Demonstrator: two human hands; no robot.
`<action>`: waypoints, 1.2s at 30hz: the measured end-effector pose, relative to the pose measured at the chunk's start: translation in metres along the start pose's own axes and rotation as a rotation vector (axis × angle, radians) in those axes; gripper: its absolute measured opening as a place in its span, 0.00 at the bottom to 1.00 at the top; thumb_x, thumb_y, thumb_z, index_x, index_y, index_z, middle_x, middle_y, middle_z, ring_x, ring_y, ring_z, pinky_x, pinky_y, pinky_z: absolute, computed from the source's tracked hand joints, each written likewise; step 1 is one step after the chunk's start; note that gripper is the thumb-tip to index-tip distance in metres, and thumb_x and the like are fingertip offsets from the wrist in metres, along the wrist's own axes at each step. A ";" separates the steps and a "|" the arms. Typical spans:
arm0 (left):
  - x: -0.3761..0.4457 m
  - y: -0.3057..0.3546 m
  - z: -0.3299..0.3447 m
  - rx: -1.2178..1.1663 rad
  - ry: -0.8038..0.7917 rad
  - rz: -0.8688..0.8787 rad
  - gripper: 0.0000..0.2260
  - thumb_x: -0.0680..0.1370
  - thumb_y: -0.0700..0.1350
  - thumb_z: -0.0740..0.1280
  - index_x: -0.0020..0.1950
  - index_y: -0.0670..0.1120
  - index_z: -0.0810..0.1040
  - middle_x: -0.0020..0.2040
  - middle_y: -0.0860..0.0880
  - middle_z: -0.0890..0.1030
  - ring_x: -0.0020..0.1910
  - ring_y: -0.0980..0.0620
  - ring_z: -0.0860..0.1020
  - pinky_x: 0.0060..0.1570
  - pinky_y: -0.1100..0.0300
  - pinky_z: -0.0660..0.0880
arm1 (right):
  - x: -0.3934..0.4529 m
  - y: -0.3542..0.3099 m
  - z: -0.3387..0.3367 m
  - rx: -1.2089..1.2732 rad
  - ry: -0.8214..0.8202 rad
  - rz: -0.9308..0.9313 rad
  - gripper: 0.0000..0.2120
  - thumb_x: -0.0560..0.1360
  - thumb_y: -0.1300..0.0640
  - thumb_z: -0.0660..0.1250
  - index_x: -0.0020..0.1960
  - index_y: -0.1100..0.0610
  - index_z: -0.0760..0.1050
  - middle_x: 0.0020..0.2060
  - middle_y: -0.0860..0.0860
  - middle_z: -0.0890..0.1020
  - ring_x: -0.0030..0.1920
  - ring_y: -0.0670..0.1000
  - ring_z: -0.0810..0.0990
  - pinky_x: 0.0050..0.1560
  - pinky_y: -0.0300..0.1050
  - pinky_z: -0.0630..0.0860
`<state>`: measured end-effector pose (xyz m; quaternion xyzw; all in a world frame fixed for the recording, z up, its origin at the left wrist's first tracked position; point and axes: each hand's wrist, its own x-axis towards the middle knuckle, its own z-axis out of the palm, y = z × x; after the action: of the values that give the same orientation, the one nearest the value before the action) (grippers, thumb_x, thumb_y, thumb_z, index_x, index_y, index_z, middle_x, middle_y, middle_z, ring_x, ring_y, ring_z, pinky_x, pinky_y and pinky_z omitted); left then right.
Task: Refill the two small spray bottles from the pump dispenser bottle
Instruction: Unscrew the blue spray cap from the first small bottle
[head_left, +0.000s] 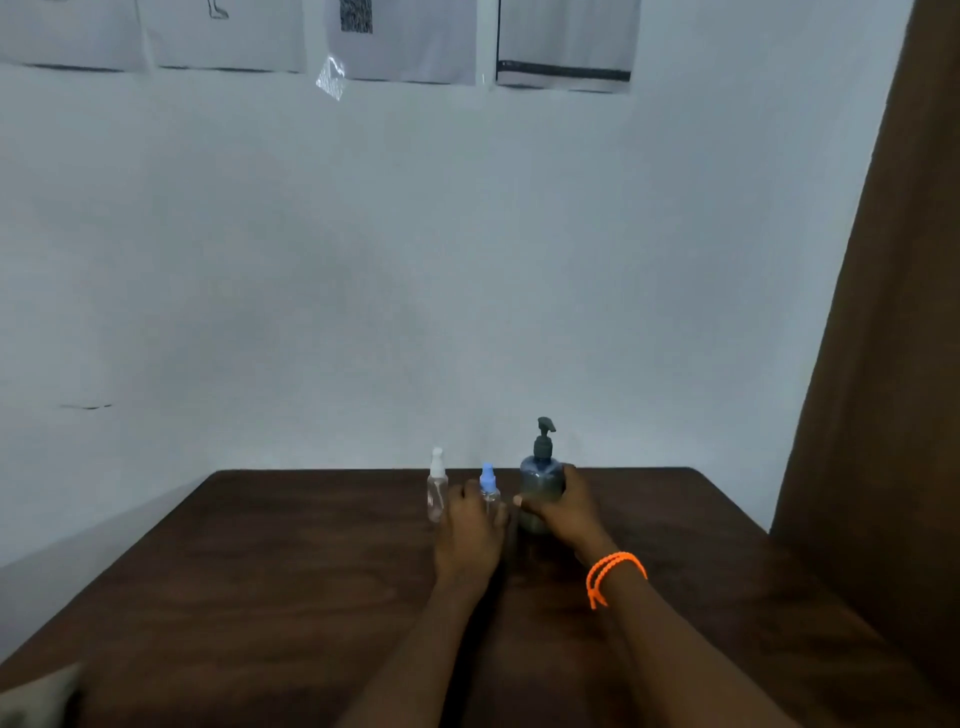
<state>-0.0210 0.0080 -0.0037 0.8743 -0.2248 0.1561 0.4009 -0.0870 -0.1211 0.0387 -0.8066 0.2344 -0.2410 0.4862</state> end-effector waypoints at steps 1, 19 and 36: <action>-0.007 -0.002 -0.004 0.015 0.000 0.011 0.15 0.81 0.53 0.68 0.62 0.44 0.78 0.67 0.42 0.75 0.72 0.42 0.70 0.59 0.51 0.77 | -0.007 0.003 -0.002 0.015 -0.011 -0.013 0.16 0.66 0.57 0.80 0.43 0.47 0.74 0.41 0.45 0.81 0.47 0.50 0.81 0.56 0.55 0.81; -0.138 -0.007 -0.092 0.113 0.016 0.121 0.13 0.74 0.63 0.68 0.49 0.55 0.78 0.41 0.56 0.76 0.39 0.54 0.78 0.42 0.53 0.79 | -0.145 0.039 -0.036 0.035 -0.088 -0.130 0.40 0.60 0.44 0.83 0.68 0.46 0.73 0.60 0.44 0.80 0.59 0.48 0.80 0.60 0.50 0.80; -0.148 -0.009 -0.103 -0.201 -0.003 0.133 0.03 0.77 0.46 0.71 0.46 0.48 0.79 0.39 0.56 0.79 0.38 0.57 0.77 0.34 0.70 0.65 | -0.198 -0.023 0.021 -0.249 0.126 -0.465 0.12 0.70 0.48 0.74 0.41 0.53 0.74 0.35 0.45 0.78 0.38 0.46 0.76 0.39 0.45 0.74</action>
<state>-0.1517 0.1325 -0.0121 0.8131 -0.2976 0.1577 0.4748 -0.2242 0.0234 0.0186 -0.8757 0.1006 -0.3654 0.2991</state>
